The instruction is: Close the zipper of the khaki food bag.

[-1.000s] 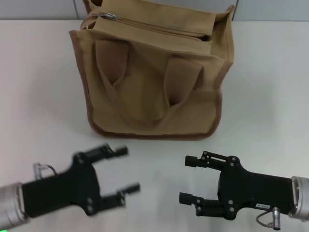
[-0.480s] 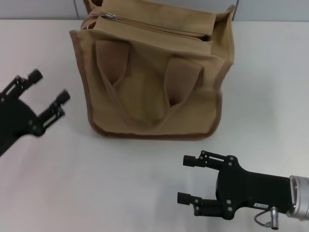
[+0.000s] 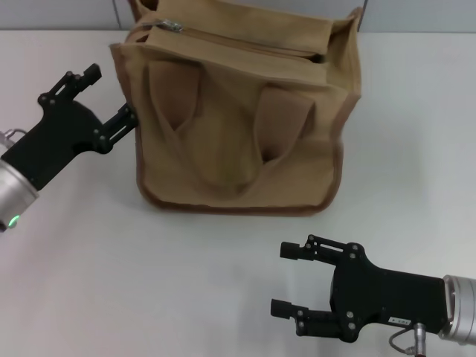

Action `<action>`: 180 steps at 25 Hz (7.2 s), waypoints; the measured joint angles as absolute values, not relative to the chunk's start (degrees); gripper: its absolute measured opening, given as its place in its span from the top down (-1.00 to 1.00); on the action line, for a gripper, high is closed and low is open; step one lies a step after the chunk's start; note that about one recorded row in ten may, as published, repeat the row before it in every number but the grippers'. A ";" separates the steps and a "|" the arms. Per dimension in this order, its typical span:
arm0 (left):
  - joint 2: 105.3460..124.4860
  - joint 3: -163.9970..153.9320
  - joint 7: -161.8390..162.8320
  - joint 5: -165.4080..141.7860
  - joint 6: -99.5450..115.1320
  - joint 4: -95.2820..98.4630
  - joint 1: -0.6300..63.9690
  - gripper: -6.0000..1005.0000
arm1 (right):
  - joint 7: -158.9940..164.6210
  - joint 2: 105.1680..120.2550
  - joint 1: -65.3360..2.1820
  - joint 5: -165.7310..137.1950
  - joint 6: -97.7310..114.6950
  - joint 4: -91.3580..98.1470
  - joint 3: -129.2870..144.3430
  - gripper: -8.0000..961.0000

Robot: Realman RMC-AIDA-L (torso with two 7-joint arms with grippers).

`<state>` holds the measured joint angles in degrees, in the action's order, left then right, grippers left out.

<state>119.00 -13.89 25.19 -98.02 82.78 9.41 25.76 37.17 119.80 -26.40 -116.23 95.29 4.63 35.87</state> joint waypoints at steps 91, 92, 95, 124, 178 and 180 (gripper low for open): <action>118.82 -5.97 34.05 -92.29 84.43 0.59 31.84 0.94 | 39.14 119.42 -27.52 -116.10 96.60 1.08 30.32 -0.58; 118.80 -6.19 34.38 -92.29 84.95 0.54 31.96 0.95 | 39.53 119.33 -27.13 -116.11 98.61 1.56 29.97 -0.58; 118.80 -7.25 37.18 -92.29 86.81 0.75 32.56 0.95 | 40.37 119.26 -25.71 -116.10 105.07 3.50 27.69 -0.58; 118.73 -21.80 63.82 -92.20 91.83 11.21 35.83 0.95 | 92.91 118.04 -31.22 -114.17 116.87 17.61 10.80 -0.58; 119.00 -33.25 75.76 -88.54 99.76 23.94 33.79 0.94 | 86.69 119.53 -44.00 -106.49 97.26 15.20 26.37 -0.58; 119.00 -33.25 75.76 -88.54 99.76 23.94 33.79 0.94 | 86.62 119.53 -44.20 -106.49 96.73 15.06 26.60 -0.58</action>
<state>119.00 -33.25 75.76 -88.54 99.76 23.94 33.79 86.62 119.53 -44.20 -106.49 96.73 15.06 26.60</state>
